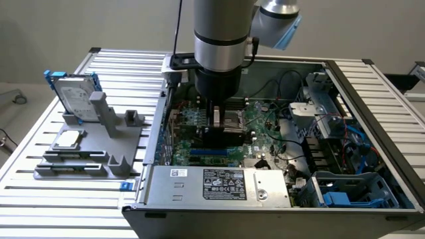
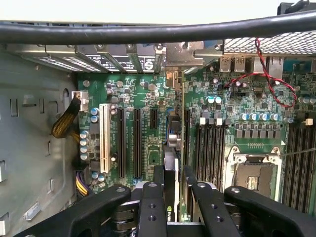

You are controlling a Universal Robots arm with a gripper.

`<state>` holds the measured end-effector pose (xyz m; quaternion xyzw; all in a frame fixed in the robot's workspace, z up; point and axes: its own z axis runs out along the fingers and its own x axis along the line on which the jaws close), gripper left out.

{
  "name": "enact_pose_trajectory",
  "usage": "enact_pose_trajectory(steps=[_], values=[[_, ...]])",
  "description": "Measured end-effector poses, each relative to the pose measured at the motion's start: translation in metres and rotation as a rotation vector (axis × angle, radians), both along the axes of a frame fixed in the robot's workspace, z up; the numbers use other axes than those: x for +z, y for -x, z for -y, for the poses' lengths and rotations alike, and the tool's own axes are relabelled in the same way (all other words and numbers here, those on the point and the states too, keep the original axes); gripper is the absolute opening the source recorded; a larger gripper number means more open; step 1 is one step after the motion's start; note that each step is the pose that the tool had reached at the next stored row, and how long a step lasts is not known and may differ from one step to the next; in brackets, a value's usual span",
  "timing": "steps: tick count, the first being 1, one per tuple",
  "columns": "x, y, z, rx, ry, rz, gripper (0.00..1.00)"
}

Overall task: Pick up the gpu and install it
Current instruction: 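Insert the gpu into the slot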

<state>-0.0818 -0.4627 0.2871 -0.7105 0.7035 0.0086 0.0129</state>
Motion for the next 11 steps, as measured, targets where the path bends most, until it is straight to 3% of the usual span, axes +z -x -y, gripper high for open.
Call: enact_pose_trajectory(steps=[11], values=[[-0.0069,0.0019,0.0016,-0.002,0.0,0.0001,0.26]])
